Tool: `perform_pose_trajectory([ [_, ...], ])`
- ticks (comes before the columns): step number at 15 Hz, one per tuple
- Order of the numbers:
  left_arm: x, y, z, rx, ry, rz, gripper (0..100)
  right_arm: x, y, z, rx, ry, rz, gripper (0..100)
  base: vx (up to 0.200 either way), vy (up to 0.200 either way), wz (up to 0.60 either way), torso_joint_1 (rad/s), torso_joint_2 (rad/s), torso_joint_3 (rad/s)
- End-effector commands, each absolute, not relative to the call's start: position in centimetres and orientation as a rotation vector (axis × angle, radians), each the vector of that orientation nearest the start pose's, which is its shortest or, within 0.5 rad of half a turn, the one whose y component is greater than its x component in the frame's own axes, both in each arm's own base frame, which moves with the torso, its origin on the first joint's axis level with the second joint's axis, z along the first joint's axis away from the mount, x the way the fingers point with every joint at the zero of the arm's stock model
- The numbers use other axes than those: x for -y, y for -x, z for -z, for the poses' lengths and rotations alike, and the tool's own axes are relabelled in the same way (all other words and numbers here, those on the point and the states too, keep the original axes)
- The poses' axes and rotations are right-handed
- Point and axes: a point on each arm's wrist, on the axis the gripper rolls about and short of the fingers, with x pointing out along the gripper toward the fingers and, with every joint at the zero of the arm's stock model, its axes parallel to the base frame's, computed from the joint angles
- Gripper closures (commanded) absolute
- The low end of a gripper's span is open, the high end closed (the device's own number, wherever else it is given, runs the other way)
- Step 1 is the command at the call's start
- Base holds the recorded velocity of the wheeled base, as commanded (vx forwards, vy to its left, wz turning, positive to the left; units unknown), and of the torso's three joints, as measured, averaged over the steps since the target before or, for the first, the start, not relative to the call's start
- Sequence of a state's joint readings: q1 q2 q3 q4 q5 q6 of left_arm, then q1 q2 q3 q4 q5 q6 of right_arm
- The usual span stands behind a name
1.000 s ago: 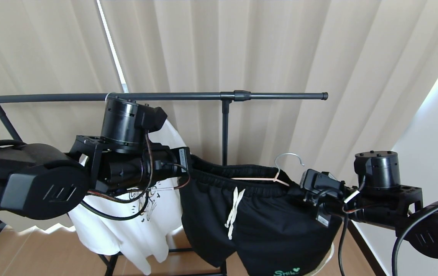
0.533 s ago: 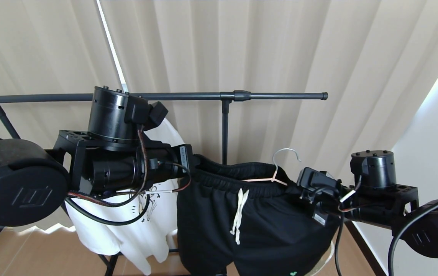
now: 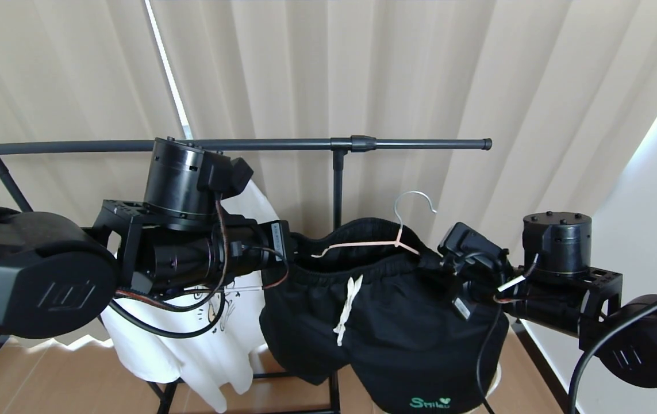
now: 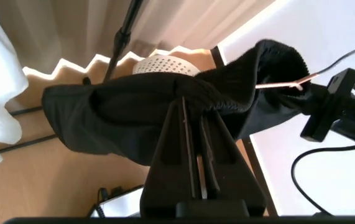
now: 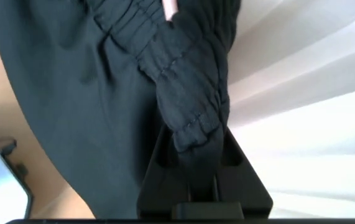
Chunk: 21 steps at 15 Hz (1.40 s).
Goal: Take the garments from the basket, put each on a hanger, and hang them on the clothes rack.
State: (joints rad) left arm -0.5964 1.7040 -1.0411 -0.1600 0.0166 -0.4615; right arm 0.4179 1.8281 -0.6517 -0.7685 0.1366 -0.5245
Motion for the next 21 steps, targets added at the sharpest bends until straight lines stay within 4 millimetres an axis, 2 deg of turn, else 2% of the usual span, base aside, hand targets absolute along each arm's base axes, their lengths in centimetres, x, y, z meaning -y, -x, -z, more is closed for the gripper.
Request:
perform_pose_trajectory([
  [1, 17.9, -26.3, -19.3, -0.62, 0.275, 0.423, 100, -12.7, -27.7, -12.2, -0.24, 0.559, -0.629, 100, 0.0, 0.0, 0.0, 0.0, 0.0, 0.0],
  [7, 17.5, -25.6, -21.1, -0.594, 0.335, 0.47, 100, -13.3, -27.9, -10.8, -0.292, 0.635, -0.555, 100, 0.0, 0.0, 0.0, 0.0, 0.0, 0.0],
  [10, 17.1, -25.5, -21.9, -0.568, 0.348, 0.468, 100, -12.6, -28.5, -10.1, -0.316, 0.695, -0.508, 100, 0.0, 0.0, 0.0, 0.0, 0.0, 0.0],
  [13, 15.9, -26.2, -22.5, -0.539, 0.362, 0.431, 100, -11.2, -29.2, -10.1, -0.325, 0.73, -0.471, 100, 0.0, 0.0, 0.0, 0.0, 0.0, 0.0],
  [16, 15.4, -25.8, -23.4, -0.517, 0.368, 0.431, 100, -11.1, -29.6, -9.8, -0.344, 0.747, -0.425, 100, 0.0, 0.0, 0.0, 0.0, 0.0, 0.0],
  [20, 15.6, -25.7, -22.7, -0.544, 0.34, 0.436, 100, -11.4, -29.8, -10.3, -0.319, 0.719, -0.419, 100, 0.0, 0.0, 0.0, 0.0, 0.0, 0.0],
  [21, 16.5, -25.7, -21.7, -0.58, 0.314, 0.449, 100, -12.3, -29.5, -10.9, -0.273, 0.638, -0.42, 100, 0.0, 0.0, 0.0, 0.0, 0.0, 0.0],
])
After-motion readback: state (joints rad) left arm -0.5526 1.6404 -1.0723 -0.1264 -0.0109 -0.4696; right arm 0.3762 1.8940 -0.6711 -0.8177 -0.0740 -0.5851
